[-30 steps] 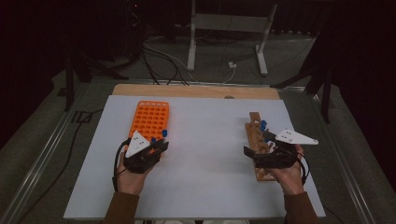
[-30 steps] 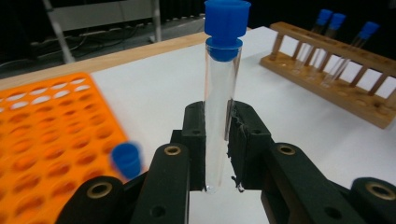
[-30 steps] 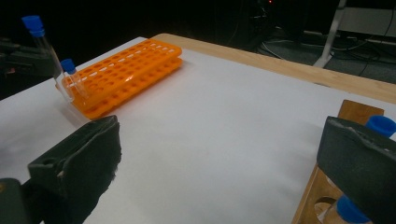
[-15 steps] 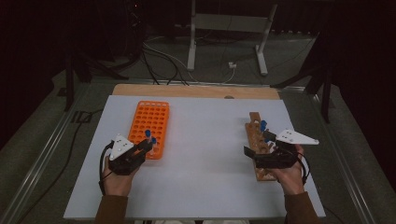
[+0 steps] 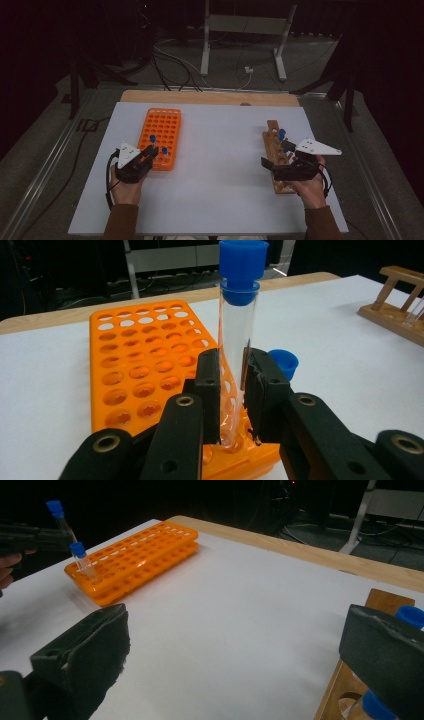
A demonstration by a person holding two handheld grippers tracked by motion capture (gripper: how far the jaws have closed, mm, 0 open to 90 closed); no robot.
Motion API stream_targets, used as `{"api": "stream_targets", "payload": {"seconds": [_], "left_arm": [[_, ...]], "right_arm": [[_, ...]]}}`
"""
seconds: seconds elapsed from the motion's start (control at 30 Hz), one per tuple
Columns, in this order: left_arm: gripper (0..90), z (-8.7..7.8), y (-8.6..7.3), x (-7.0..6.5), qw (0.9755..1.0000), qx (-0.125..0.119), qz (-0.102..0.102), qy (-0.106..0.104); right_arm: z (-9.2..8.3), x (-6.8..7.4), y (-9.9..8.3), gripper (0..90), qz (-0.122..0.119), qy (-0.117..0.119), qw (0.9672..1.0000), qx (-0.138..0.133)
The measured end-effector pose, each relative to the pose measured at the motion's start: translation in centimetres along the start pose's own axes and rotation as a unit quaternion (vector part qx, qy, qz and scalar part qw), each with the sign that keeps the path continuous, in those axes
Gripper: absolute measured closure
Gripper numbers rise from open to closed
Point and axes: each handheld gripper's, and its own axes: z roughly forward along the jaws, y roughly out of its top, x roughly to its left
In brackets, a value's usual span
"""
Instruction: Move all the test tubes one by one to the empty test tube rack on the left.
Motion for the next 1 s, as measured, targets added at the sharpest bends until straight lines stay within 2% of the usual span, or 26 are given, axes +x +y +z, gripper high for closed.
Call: {"api": "stream_targets", "payload": {"seconds": [0.17,0.4,0.6,0.7,1.0], "left_arm": [[78.5,0.7,-0.3,-0.2,0.9998,0.016,0.009,0.001],[78.5,1.2,-1.2,-0.1,0.9996,0.028,0.002,0.001],[78.5,1.6,-1.7,-0.2,0.9987,0.049,0.015,0.002],[78.5,1.7,-1.9,-0.1,0.9986,0.053,0.009,0.002],[78.5,1.8,-2.1,-0.3,0.9976,0.067,0.015,0.002]], "right_arm": [[-0.1,-0.1,0.0,0.0,0.0,0.0,1.0,0.0],[-0.1,0.0,0.0,0.0,-0.001,0.001,1.0,0.0],[-0.1,-0.1,0.0,0.0,-0.001,0.002,1.0,-0.001],[-0.2,-0.1,0.0,0.0,-0.001,0.002,1.0,-0.001],[-0.1,0.0,-0.1,0.0,-0.003,0.006,1.0,0.002]]}}
